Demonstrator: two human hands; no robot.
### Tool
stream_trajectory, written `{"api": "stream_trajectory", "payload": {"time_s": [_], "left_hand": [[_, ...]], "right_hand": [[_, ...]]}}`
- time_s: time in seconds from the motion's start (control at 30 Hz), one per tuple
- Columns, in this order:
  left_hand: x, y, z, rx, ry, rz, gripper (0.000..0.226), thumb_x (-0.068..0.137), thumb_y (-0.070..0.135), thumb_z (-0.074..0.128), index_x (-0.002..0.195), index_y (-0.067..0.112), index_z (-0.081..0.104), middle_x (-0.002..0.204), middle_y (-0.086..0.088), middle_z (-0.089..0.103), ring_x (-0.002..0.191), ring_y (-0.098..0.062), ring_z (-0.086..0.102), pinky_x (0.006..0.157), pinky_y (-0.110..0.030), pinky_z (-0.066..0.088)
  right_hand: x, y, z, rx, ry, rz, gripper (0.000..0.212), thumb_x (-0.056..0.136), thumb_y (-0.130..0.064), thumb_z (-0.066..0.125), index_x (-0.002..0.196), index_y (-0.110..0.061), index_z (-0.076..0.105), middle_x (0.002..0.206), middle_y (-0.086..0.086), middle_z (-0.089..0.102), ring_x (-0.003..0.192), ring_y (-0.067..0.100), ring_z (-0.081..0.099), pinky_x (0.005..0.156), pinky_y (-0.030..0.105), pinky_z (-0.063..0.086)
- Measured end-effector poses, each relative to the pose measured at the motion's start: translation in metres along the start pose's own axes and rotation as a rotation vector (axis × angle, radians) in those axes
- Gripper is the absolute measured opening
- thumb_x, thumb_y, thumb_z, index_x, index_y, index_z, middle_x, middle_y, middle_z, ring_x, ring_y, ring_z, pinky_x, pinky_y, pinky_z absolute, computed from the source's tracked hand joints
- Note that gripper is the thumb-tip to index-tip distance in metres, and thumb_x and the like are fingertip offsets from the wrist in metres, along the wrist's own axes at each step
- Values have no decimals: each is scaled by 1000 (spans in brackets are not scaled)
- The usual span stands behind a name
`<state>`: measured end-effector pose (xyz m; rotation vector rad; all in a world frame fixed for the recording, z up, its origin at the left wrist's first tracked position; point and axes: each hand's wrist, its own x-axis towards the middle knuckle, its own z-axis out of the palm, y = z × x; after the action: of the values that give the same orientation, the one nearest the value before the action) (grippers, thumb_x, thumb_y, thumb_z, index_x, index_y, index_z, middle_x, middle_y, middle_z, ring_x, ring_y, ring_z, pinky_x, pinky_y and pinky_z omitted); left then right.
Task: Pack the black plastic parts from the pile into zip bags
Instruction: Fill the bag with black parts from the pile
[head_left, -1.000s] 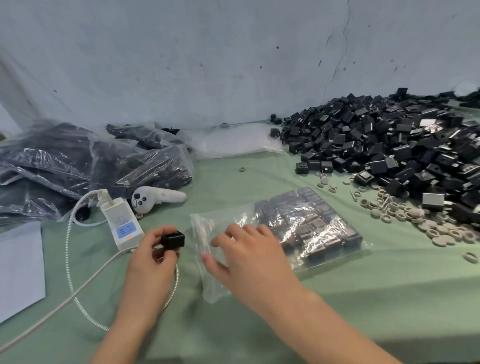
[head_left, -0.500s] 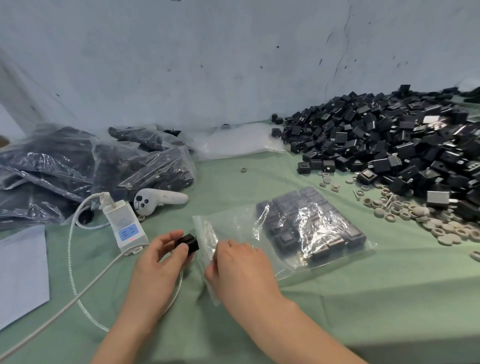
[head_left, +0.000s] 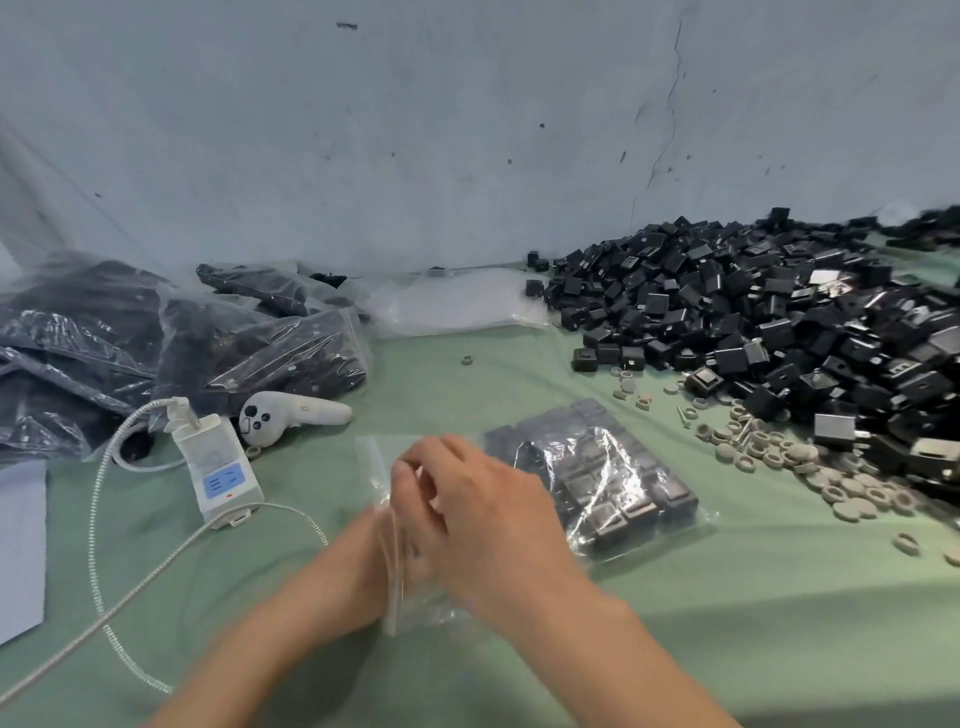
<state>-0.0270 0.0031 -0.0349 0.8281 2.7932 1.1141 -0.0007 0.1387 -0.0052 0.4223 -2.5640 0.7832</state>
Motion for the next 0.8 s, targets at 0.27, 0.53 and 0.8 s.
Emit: {"api": "stream_trajectory", "payload": {"time_s": [0.27,0.53,0.8], "left_hand": [[15,-14,-9,-308,-364,-79,34,88,16,75,121,19,67,125,0,67,117,-14,65,103,-31,49],[35,1,13,-117,-327,75,34,86,11,76,119,15,68,85,11,71,80,2,64,79,-13,48],[42,-7,16,-135,-429,-70,24,91,24,70,115,28,68,80,9,67,69,-3,59,70,-19,47]], "right_hand": [[-7,135,-43,-94,-44,328,30,101,-32,45,126,-29,63,129,-8,59,120,15,51,106,40,39],[-21,157,-39,-104,-151,359,34,102,-37,43,134,-32,55,143,-11,44,128,16,44,109,36,36],[-20,159,-38,-86,-160,370,35,103,-37,42,135,-32,53,144,-9,42,129,17,43,108,36,36]]}}
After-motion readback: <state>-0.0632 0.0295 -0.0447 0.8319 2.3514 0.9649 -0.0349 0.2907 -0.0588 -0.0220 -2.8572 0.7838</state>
